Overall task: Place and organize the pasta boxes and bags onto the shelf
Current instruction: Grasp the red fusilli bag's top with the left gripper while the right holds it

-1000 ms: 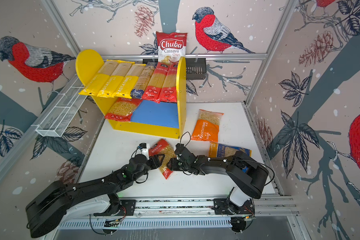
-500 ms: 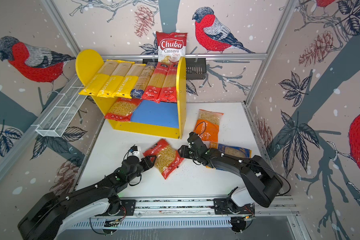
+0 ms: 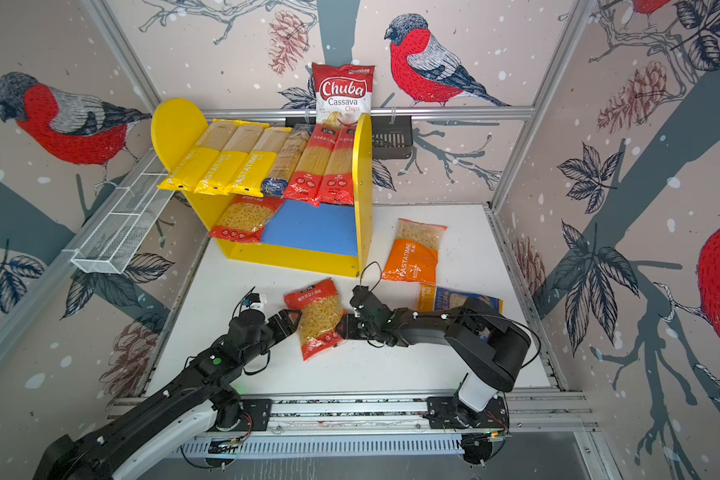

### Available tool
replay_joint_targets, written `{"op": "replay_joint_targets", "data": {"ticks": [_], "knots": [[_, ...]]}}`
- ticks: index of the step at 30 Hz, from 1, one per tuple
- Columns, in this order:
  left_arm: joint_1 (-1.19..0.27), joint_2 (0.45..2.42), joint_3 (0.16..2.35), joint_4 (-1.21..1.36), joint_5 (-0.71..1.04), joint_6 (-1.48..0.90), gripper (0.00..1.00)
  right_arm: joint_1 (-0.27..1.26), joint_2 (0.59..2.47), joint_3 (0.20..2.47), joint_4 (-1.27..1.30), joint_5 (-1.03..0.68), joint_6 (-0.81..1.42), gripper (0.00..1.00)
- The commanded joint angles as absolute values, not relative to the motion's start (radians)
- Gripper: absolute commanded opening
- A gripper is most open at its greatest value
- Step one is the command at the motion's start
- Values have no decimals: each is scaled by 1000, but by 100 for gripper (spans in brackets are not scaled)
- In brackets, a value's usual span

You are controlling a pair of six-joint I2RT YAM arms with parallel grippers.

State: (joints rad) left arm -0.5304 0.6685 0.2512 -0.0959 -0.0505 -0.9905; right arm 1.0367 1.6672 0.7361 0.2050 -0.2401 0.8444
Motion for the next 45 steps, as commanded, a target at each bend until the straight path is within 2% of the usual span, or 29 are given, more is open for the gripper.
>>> {"op": "replay_joint_targets", "data": {"ticks": [1, 4, 12, 19, 24, 30, 36, 40, 45], "knots": [[-469, 636, 280, -222, -81, -930, 77, 1099, 1705, 800, 274, -326, 865, 48], [-435, 621, 285, -239, -78, -906, 79, 1107, 1694, 833, 237, -323, 837, 54], [-434, 617, 201, -178, -33, -939, 80, 977, 1604, 771, 229, -221, 855, 63], [-434, 643, 126, -82, 42, -968, 80, 949, 1686, 756, 432, -129, 983, 71], [-434, 635, 75, -13, 98, -996, 79, 946, 1778, 798, 514, -115, 1031, 72], [-434, 635, 35, 37, 114, -998, 73, 958, 1858, 840, 538, -106, 1052, 66], [-434, 662, 5, 105, 113, -1009, 64, 982, 1918, 832, 616, -117, 1087, 48], [-434, 659, 16, 116, 106, -1002, 53, 1000, 1923, 812, 688, -129, 1110, 32], [-433, 654, 27, 115, 97, -1008, 37, 1007, 1890, 793, 720, -105, 1112, 22]]}}
